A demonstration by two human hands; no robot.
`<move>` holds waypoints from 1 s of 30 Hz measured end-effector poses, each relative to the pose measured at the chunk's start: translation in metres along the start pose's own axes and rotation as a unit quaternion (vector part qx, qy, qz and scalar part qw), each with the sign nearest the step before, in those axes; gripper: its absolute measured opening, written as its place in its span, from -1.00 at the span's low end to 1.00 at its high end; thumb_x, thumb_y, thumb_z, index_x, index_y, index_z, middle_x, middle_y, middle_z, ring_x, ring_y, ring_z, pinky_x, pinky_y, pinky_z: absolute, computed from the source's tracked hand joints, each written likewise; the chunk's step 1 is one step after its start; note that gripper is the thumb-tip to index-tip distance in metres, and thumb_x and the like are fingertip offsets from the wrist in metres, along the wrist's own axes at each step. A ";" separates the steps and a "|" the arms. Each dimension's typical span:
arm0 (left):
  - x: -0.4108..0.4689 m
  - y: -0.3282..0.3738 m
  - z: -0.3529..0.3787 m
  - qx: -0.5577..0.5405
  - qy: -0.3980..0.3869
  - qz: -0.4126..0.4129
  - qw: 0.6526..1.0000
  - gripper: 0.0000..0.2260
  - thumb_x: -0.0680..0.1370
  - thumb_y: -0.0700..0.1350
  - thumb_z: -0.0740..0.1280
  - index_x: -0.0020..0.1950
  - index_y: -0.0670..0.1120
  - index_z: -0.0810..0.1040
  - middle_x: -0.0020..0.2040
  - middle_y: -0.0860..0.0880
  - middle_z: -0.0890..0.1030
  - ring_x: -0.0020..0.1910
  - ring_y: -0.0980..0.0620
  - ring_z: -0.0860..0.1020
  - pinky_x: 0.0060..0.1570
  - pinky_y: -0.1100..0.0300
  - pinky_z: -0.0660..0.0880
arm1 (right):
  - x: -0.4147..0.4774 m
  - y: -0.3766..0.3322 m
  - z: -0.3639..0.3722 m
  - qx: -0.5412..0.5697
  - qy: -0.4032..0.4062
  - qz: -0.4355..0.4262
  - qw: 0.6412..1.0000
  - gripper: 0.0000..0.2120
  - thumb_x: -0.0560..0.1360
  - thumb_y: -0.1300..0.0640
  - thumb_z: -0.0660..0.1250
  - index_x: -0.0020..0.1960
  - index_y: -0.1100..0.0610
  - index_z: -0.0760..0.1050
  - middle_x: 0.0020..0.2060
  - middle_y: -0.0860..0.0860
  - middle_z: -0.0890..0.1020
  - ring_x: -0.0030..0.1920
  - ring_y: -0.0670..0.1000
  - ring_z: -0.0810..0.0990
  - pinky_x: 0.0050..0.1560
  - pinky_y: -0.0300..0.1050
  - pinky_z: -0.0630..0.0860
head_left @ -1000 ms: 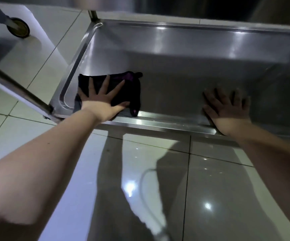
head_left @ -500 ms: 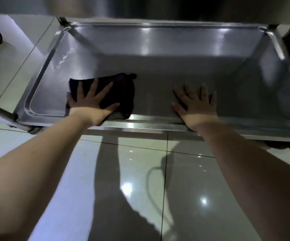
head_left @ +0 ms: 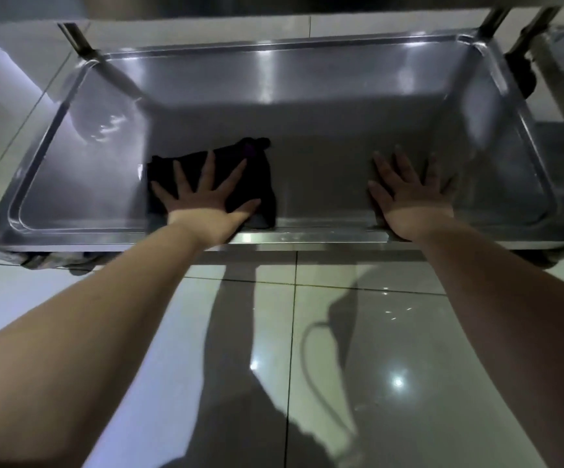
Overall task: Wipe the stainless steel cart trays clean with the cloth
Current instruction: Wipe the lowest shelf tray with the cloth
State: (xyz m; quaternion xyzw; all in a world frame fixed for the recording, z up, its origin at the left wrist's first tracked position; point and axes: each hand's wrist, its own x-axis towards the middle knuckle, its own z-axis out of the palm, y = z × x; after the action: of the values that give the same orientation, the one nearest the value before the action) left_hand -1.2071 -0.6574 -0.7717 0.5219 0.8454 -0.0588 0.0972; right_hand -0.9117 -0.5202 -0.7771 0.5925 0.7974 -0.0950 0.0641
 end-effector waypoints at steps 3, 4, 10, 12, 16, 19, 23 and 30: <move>-0.006 0.097 0.002 0.002 0.002 0.063 0.998 -0.34 0.40 0.56 -0.18 0.44 0.46 -0.32 0.59 0.07 -0.29 0.51 -0.38 -0.28 0.27 -0.54 -0.29 | -0.001 0.000 0.001 0.003 0.000 0.003 1.000 -0.49 0.60 -0.30 -0.18 0.51 -0.37 -0.24 0.55 -0.26 -0.20 0.55 0.21 -0.27 0.42 0.43 -0.28; -0.009 0.123 0.002 -0.002 -0.001 0.082 0.997 -0.34 0.41 0.55 -0.18 0.46 0.45 -0.31 0.59 0.06 -0.29 0.50 -0.39 -0.30 0.25 -0.54 -0.31 | -0.002 0.000 0.002 0.008 0.006 0.005 1.000 -0.50 0.61 -0.28 -0.17 0.52 -0.36 -0.21 0.55 -0.26 -0.19 0.55 0.20 -0.26 0.42 0.42 -0.27; -0.010 0.140 -0.012 -0.043 -0.035 0.103 0.993 -0.38 0.47 0.51 -0.15 0.49 0.42 -0.23 0.61 0.08 -0.23 0.54 -0.27 -0.30 0.32 -0.47 -0.33 | -0.006 0.001 -0.005 0.075 0.016 0.010 0.997 -0.53 0.66 -0.15 -0.07 0.55 -0.29 -0.03 0.57 -0.25 -0.05 0.58 0.10 -0.15 0.47 0.34 -0.23; -0.011 0.105 -0.018 -0.054 0.036 0.115 0.991 -0.41 0.52 0.45 -0.12 0.53 0.37 -0.09 0.62 0.05 -0.04 0.58 -0.18 -0.17 0.39 -0.40 -0.31 | -0.008 -0.001 -0.013 0.140 0.053 0.025 0.988 -0.55 0.66 -0.11 -0.01 0.54 -0.21 0.13 0.56 -0.20 0.10 0.57 0.10 -0.03 0.48 0.33 -0.13; -0.014 0.023 -0.020 -0.031 0.098 0.084 0.991 -0.49 0.64 0.23 -0.01 0.59 0.22 0.02 0.62 -0.01 0.04 0.59 -0.15 -0.14 0.46 -0.26 -0.30 | -0.001 -0.047 -0.033 0.102 0.149 -0.045 0.983 -0.56 0.63 -0.15 0.03 0.46 -0.07 0.33 0.52 -0.03 0.28 0.54 0.22 0.10 0.48 0.35 -0.04; -0.012 0.012 -0.015 -0.039 0.085 0.062 0.994 -0.51 0.67 0.14 0.00 0.60 0.19 -0.01 0.63 -0.02 -0.04 0.58 -0.13 -0.16 0.49 -0.15 -0.29 | -0.006 -0.112 -0.023 0.031 0.068 -0.150 0.986 -0.47 0.60 -0.26 -0.03 0.55 -0.19 0.11 0.58 -0.09 0.06 0.57 0.22 -0.14 0.44 0.43 -0.22; 0.000 0.038 -0.008 -0.075 0.088 0.070 0.991 -0.50 0.67 0.10 -0.02 0.61 0.15 -0.07 0.63 -0.02 -0.07 0.58 -0.10 -0.18 0.49 -0.10 -0.29 | -0.013 -0.134 0.009 -0.026 0.004 -0.135 0.990 -0.44 0.52 -0.43 -0.18 0.48 -0.42 -0.24 0.57 -0.20 -0.21 0.54 0.20 -0.31 0.21 0.58 -0.41; 0.020 0.049 0.005 -0.057 0.060 0.042 0.996 -0.54 0.68 0.13 -0.09 0.59 0.22 -0.04 0.62 0.01 -0.12 0.58 -0.13 -0.20 0.49 -0.17 -0.24 | 0.004 -0.028 0.007 -0.052 0.052 -0.077 0.994 -0.38 0.40 -0.51 -0.28 0.45 -0.47 -0.27 0.55 -0.28 -0.18 0.54 0.26 -0.26 0.31 0.50 -0.39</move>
State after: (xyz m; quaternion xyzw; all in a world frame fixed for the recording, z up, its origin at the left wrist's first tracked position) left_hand -1.1711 -0.6187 -0.7806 0.5535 0.8288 0.0249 0.0783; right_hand -0.9398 -0.5254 -0.7826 0.5291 0.8469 -0.0273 0.0461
